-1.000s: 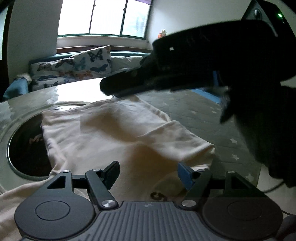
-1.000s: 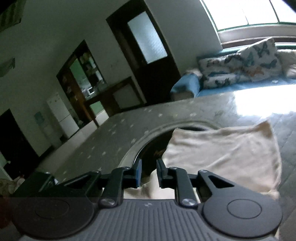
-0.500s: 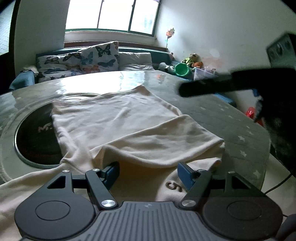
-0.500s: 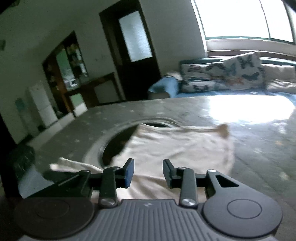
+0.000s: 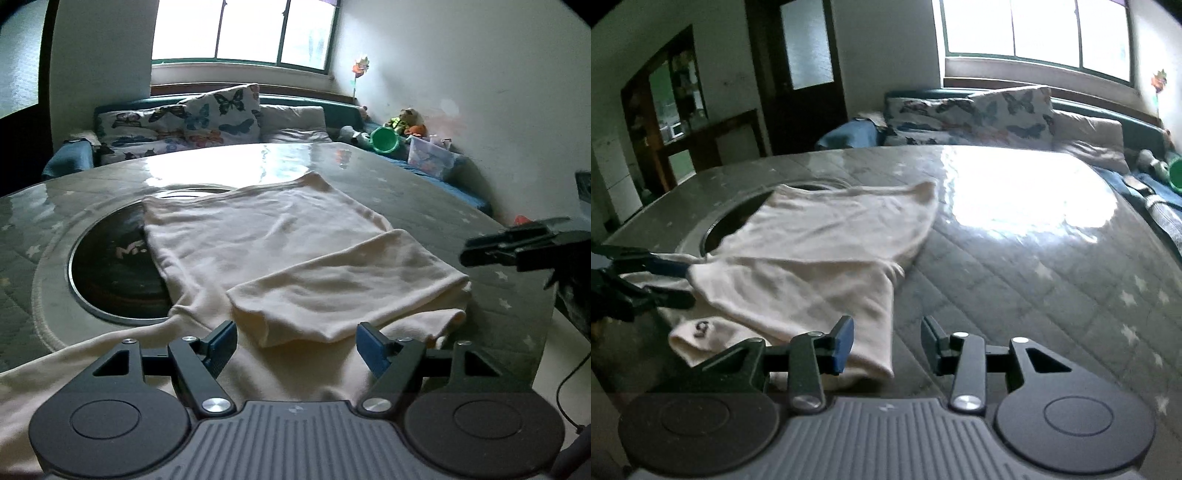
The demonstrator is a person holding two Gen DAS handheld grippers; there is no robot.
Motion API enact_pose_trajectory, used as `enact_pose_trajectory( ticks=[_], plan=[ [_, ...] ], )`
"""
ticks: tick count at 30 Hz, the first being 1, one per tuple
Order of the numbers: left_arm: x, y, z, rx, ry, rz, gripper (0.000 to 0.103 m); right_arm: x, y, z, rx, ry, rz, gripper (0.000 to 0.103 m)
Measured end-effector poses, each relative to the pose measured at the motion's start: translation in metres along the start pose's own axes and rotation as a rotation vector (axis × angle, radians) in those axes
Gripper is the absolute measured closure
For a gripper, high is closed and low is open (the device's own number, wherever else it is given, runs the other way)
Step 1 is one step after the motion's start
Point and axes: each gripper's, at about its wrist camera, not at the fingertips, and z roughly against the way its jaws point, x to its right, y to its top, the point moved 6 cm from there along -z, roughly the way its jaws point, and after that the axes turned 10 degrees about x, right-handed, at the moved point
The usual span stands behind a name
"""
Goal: Fold clothes
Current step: 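Open the right gripper and withdraw it from the fold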
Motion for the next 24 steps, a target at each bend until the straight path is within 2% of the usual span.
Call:
enact_pose_trajectory(
  ticks=[7,14,17,24],
  plan=[
    [-0.009,0.004,0.008,0.015,0.035,0.008,0.029,0.010,-0.014,0.004,-0.006,-0.039,0.005,0.062],
    [-0.014,0.009,0.010,0.032,0.066,0.021,0.029,0.005,-0.024,0.004,-0.016,-0.033,0.019,0.062],
    [-0.014,0.011,0.008,0.036,0.066,0.027,0.030,0.002,-0.027,0.004,-0.016,-0.037,0.038,0.053],
    [-0.009,0.008,-0.002,0.020,0.051,0.023,0.034,0.001,-0.030,0.006,-0.014,-0.045,0.057,0.052]
  ],
)
